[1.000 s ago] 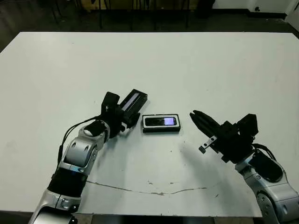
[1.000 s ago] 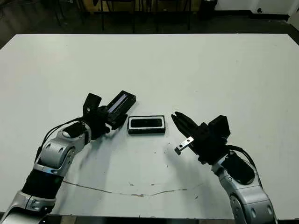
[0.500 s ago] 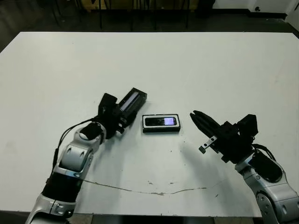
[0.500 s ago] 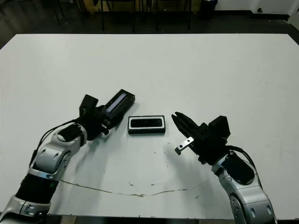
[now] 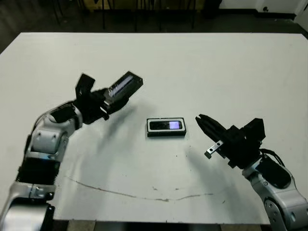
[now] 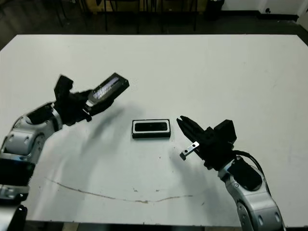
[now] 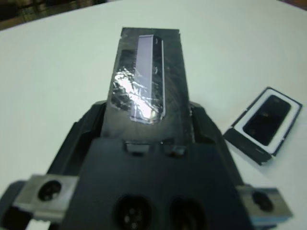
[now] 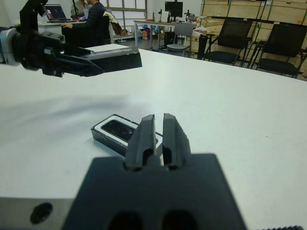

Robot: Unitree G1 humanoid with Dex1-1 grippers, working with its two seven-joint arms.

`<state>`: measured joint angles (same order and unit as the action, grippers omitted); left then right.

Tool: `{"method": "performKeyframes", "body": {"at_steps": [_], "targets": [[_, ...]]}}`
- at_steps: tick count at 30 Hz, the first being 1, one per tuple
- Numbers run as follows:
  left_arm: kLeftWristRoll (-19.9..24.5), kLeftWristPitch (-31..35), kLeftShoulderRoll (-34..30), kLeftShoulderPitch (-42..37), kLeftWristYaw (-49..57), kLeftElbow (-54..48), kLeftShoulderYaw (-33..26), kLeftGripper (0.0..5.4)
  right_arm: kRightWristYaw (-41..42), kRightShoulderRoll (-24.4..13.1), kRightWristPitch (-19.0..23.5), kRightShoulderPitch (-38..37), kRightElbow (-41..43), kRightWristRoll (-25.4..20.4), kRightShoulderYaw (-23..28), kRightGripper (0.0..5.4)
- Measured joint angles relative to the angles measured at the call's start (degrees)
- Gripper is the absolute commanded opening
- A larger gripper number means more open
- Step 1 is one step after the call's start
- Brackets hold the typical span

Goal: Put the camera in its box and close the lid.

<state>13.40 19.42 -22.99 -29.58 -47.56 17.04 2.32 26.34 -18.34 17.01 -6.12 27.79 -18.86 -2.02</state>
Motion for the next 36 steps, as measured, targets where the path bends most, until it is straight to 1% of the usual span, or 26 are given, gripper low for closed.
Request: {"method": "performKeyframes", "body": {"at_steps": [5,8,12,15,19,24,36], "targets": [[-0.34,-3.28,-1.38,-6.06,-11.64,10.82,3.22,2.79,-0.24,-0.21,0.53,0.09,0.08,0.0,0.85,0.0],[-1.46,-5.33,-1.42,-9.13,-17.63,16.29,5.44,2.79,-0.49,-0.72,0.59,0.39,0.09,0.38,1.35,0.0],[-2.54,-6.15,-1.1,-12.98,-25.94,23.08,8.21,2.79,-0.72,-0.83,0.88,1.16,-0.12,-0.31,2.79,0.0],[-3.48,-7.13,-0.07,-15.14,-30.27,27.72,9.17,2.79,-0.54,-0.82,0.84,1.32,-0.91,-0.82,3.2,0.0],[-4.26,-8.97,1.52,-16.18,-32.68,31.38,9.32,2.79,0.36,-0.82,0.26,1.33,-1.93,-1.16,3.34,0.0],[-4.8,-10.59,3.05,-16.51,-33.24,33.62,9.25,2.79,1.04,-0.79,-0.64,1.37,-2.7,-1.51,3.42,0.0],[-5.49,-11.85,5.18,-16.12,-33.89,33.46,9.14,2.79,1.06,-1.05,-0.64,1.34,-2.8,-1.87,3.45,0.0]]}}
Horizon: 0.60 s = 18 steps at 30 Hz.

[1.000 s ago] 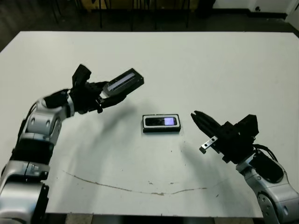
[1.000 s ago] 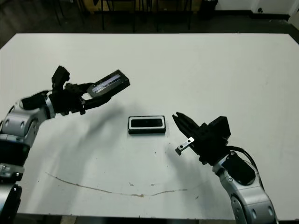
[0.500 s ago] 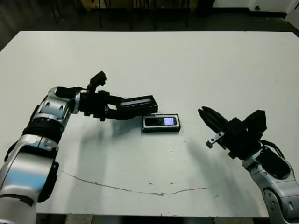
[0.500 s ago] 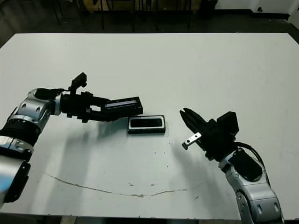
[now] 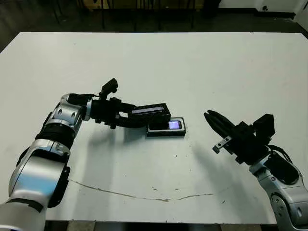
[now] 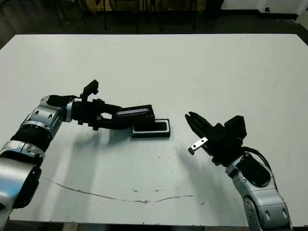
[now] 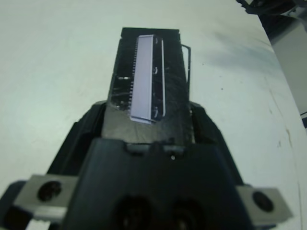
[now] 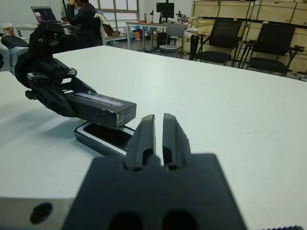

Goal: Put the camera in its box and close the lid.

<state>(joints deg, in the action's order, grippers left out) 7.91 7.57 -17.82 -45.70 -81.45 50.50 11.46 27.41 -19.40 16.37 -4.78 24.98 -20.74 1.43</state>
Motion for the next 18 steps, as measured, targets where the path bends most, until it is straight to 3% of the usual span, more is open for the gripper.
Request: {"method": "performKeyframes", "body": {"at_steps": [7,18], "targets": [[-0.51,-0.62,0.48,1.12,-1.41,-2.38,1.61,2.79,0.01,-0.07,-0.48,-0.04,0.13,0.0,0.05,0.0],[-0.75,4.32,-0.5,3.04,-1.2,-9.4,3.45,2.79,-0.01,-0.1,-0.51,-0.19,0.43,-0.01,0.1,0.0]]}}
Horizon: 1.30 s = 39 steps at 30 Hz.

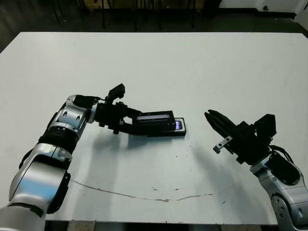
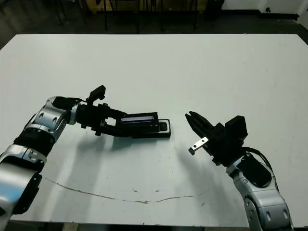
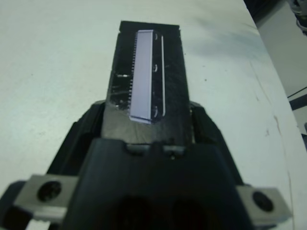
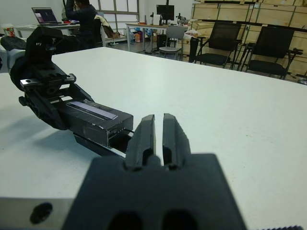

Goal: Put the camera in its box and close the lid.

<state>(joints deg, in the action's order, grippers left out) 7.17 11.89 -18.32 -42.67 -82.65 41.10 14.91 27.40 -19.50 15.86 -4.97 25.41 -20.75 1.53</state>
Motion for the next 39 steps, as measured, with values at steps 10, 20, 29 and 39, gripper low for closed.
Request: {"method": "performKeyframes", "body": {"at_steps": [10,20,29,39], "targets": [[-2.74,-1.38,1.08,0.54,4.21,0.62,3.19,2.79,-0.08,-0.04,0.03,-0.03,0.13,0.0,0.14,0.0],[-3.03,-5.22,4.11,-0.93,6.46,5.72,4.33,2.79,-0.16,-0.09,0.09,-0.14,0.4,-0.09,0.79,0.0],[-4.02,-5.54,4.64,-2.61,6.52,6.82,5.67,2.79,-1.12,-0.2,0.75,-0.59,1.23,-0.02,0.79,0.0],[-6.51,-9.09,7.12,-6.62,5.87,11.41,7.74,2.79,-0.94,-0.39,0.75,-1.16,1.39,-0.24,1.39,0.0]]}}
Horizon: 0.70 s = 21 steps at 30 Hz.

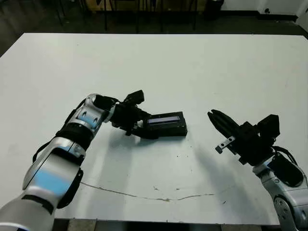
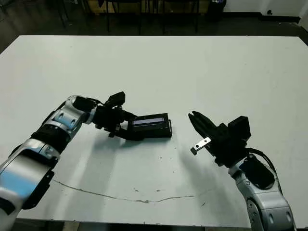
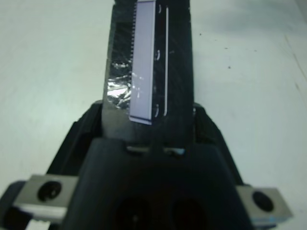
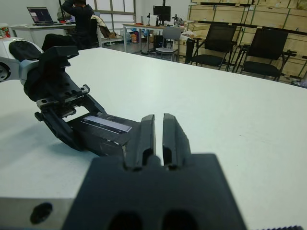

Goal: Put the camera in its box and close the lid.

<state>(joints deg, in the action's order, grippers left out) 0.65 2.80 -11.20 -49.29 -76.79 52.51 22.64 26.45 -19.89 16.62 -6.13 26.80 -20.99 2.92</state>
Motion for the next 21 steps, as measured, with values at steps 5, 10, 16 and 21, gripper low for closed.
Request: {"method": "performKeyframes", "body": {"at_steps": [5,10,16,21], "targets": [[-0.57,-0.15,1.25,-1.82,-0.52,3.01,-0.04,2.79,-0.12,-0.51,0.77,-0.12,0.68,-0.11,0.69,0.0],[-1.13,-2.17,2.34,-2.62,0.11,5.58,-0.51,2.79,0.3,-0.78,0.94,-0.11,0.82,-0.78,1.28,0.0],[-2.25,-2.91,3.43,-4.05,0.4,8.38,-0.65,2.79,0.38,-1.76,0.99,-0.25,1.02,-0.9,1.93,0.0],[-3.88,-3.09,3.59,-4.65,0.13,8.22,-0.14,2.79,0.36,-1.93,0.97,-0.24,1.13,-0.88,1.92,0.0]]}}
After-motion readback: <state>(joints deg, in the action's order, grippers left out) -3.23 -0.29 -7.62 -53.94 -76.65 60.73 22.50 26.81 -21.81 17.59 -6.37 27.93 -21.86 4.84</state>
